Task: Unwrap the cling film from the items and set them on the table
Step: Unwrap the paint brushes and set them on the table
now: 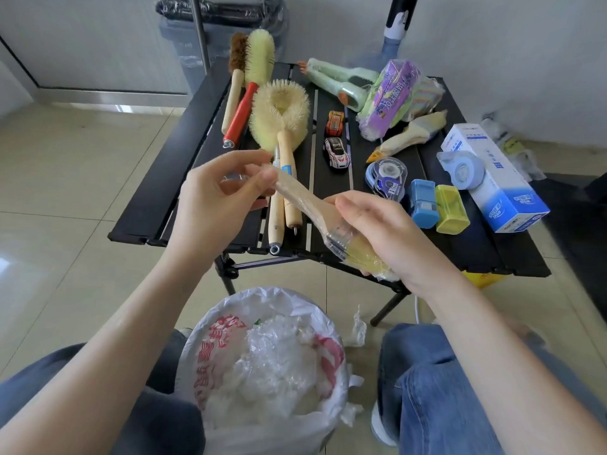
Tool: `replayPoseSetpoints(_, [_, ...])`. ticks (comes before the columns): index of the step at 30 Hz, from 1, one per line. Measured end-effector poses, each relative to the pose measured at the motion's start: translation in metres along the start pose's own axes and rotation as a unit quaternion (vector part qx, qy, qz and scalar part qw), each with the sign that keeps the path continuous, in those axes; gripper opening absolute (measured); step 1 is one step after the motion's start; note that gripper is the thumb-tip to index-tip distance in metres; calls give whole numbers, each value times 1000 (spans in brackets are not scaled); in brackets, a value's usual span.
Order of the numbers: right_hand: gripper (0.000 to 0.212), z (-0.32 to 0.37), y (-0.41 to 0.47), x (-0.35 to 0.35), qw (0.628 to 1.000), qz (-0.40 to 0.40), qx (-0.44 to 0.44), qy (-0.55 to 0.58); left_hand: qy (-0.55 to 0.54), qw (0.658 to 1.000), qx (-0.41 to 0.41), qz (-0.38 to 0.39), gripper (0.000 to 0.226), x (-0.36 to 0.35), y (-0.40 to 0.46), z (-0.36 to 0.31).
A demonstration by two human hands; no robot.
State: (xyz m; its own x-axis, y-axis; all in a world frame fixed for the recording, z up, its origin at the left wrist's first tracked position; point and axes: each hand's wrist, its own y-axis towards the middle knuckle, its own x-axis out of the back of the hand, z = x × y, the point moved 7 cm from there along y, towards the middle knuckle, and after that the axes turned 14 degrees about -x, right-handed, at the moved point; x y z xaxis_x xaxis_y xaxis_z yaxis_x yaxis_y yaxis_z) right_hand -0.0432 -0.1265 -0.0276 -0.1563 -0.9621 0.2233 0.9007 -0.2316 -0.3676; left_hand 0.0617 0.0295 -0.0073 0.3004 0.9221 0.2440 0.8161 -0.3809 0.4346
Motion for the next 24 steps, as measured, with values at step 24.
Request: replayPoseSetpoints(24, [20,-33,-14,20,998,68,0,8,226,945,-203,123,24,-15,-32,-12])
